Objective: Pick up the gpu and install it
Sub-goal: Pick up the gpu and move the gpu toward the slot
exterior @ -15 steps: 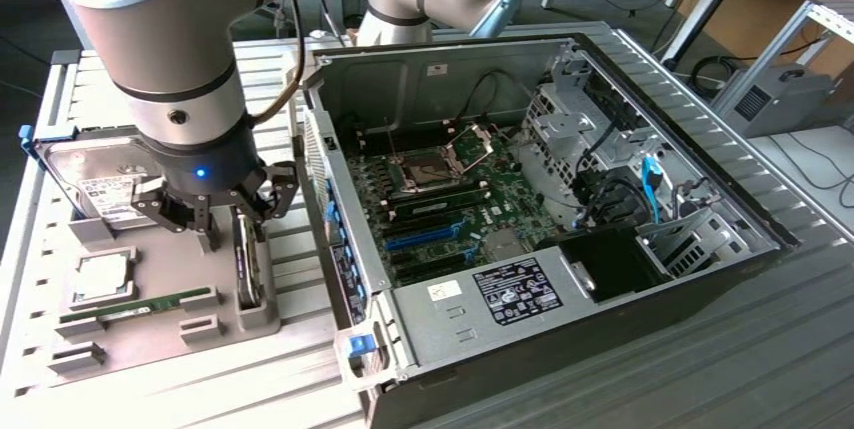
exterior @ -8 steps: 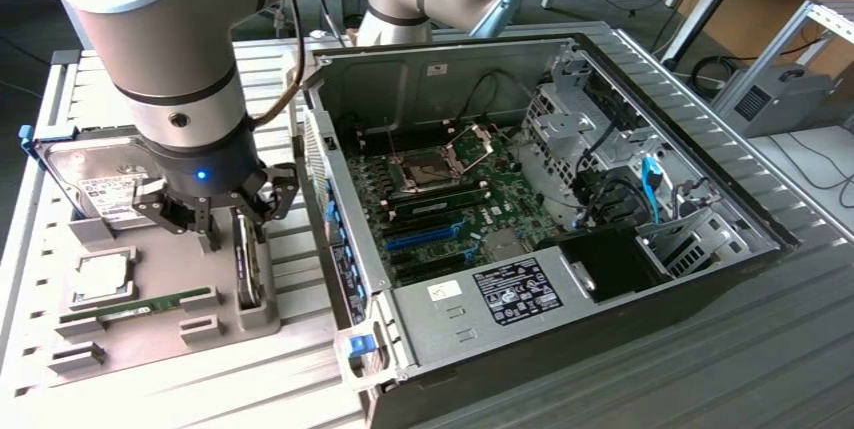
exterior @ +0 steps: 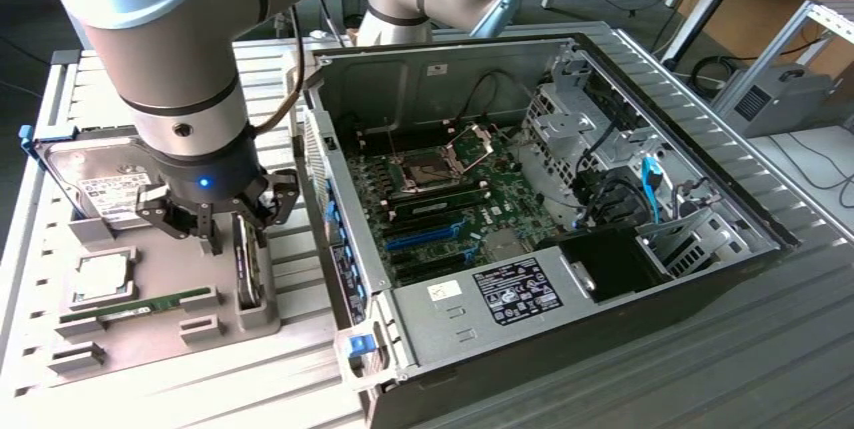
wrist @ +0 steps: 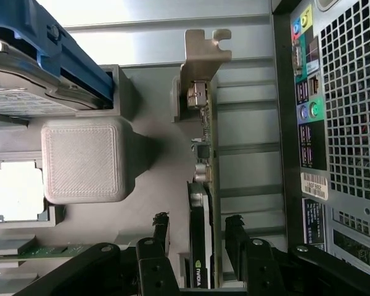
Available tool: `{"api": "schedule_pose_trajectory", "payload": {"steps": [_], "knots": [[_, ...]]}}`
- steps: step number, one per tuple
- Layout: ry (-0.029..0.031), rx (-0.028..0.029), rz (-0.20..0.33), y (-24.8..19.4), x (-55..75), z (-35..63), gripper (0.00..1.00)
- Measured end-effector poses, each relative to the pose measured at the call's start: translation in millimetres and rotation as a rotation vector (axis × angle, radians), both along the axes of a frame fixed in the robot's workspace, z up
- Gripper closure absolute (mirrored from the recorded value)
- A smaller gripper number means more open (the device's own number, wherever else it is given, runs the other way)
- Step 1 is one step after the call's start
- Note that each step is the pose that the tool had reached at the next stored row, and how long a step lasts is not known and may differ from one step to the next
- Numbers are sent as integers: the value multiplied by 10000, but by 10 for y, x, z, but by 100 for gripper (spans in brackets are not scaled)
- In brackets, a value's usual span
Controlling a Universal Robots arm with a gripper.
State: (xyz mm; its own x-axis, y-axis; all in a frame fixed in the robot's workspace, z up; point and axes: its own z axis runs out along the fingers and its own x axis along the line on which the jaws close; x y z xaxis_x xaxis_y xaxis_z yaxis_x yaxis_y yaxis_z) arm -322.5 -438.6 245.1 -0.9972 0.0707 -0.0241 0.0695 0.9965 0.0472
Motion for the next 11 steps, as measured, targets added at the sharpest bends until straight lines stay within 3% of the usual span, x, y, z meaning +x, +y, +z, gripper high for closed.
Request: {"api": "schedule_pose_trajectory", "payload": {"steps": [11], "knots": [[0, 0, -1, -40, 0, 0, 50]]}}
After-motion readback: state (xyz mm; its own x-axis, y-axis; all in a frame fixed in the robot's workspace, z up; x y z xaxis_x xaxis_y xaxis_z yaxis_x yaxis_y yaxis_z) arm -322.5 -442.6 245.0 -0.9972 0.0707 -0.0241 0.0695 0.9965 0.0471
